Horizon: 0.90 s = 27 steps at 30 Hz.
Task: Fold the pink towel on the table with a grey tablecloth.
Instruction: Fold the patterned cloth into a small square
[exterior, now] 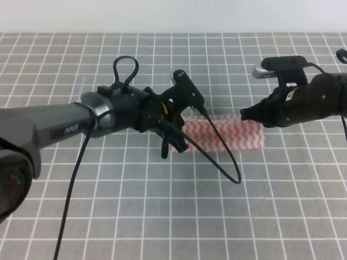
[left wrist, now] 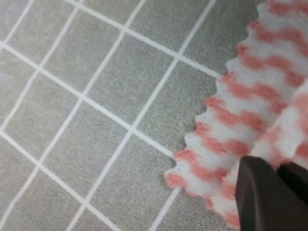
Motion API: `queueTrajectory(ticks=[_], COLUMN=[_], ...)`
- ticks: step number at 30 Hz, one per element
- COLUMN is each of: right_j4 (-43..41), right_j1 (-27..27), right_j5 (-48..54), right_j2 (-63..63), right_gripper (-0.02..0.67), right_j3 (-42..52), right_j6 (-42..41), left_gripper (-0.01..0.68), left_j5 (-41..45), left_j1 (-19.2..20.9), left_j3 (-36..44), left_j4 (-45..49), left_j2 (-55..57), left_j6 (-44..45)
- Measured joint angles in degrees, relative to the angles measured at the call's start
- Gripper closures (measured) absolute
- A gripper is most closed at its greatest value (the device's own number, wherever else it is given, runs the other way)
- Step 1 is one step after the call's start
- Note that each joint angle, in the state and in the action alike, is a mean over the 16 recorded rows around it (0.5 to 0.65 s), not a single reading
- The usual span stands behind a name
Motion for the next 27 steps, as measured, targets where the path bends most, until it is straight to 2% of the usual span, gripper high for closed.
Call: queueTrajectory(ticks=[20, 27], right_j4=[-0.6, -0.7], right_j1=[0.0, 0.0], right_j5=[-2.0, -2.7], right_j2=[1.6, 1.6], right_gripper=[0.665, 0.617], right_j3=[0.0, 0.0], right_j6=[0.0, 0.0], left_gripper=[0.675, 0.656], left_j5=[-2.4, -3.5], left_j1=[0.4, 0.5], left_j3=[0.0, 0.0], left_j4=[0.0, 0.0], left_j2=[0.8, 0.8], left_j6=[0.0, 0.0])
